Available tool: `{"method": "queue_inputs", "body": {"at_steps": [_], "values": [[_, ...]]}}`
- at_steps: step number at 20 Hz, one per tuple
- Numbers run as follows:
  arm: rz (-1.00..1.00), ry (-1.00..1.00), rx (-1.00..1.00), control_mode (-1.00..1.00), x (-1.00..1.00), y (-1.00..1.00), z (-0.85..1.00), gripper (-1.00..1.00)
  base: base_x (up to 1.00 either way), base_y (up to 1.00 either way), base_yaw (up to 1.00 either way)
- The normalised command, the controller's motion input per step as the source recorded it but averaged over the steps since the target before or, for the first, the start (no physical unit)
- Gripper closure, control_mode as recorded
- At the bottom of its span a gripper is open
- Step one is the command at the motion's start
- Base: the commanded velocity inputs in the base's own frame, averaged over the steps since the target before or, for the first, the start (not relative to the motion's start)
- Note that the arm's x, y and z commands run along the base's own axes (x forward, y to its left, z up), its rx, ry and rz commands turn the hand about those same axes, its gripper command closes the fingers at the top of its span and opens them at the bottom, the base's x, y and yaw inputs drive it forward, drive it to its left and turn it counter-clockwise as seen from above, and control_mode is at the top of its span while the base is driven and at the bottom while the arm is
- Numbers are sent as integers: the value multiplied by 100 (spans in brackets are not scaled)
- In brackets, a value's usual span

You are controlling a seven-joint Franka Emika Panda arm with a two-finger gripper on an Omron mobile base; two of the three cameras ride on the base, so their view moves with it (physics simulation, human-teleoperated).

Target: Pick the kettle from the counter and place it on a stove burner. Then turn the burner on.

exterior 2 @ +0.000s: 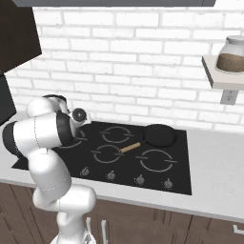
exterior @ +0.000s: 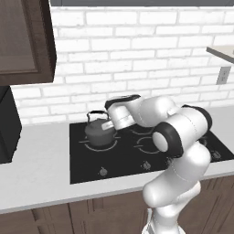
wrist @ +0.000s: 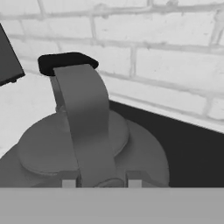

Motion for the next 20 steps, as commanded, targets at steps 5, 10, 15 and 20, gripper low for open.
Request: {"method": "queue_inputs", "body": {"at_steps": [5, 10, 15, 20], "values": [[0, -2, 0, -100, 20, 12, -28, 100, 0, 0, 0], [0, 0, -3, -100, -9, 5, -13, -100, 0, 0, 0], [0, -1, -1, -100, -22, 0, 0, -100, 0, 0, 0], [0, 0, 0, -100, -10, -2, 16, -100, 0, 0, 0]]}}
